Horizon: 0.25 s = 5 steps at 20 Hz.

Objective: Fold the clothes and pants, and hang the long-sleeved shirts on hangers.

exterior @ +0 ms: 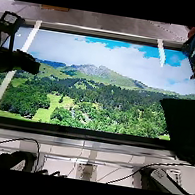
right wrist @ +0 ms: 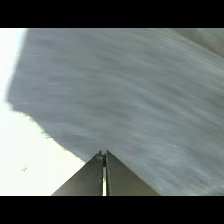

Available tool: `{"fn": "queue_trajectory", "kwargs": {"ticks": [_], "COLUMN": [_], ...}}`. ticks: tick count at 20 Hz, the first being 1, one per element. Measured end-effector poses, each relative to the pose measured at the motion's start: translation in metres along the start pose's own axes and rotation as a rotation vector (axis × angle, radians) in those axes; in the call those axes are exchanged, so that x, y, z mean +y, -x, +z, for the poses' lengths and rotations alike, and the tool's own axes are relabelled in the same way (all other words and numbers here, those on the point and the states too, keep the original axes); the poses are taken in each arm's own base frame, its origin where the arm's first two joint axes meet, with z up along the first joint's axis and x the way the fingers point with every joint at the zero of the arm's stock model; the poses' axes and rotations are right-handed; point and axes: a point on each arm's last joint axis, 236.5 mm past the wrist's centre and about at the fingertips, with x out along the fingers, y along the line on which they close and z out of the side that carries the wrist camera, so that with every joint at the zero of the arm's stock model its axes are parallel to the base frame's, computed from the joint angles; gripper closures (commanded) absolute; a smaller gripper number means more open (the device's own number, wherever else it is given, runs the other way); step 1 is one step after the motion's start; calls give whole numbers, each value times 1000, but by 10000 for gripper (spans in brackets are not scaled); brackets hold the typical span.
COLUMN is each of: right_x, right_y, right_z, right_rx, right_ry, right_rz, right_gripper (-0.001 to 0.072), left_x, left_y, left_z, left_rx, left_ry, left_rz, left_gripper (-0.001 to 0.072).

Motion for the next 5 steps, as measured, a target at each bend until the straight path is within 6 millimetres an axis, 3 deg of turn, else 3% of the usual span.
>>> {"fn": "queue_trajectory", "kwargs": {"ticks": [3,5], "right_x": [94,154], "right_y": [22,35], "right_z": [-4,-26], "right_rx": [-70,-84], "right_ry": [261,446], "right_rz": [142,228], "right_gripper": [686,686], "left_x": [0,0], "left_y": [0,0], "left_z": [0,0], "left_rx": [0,0], "left_ry": [0,0], "left_rz": [0,0], "left_gripper": [677,677]}}
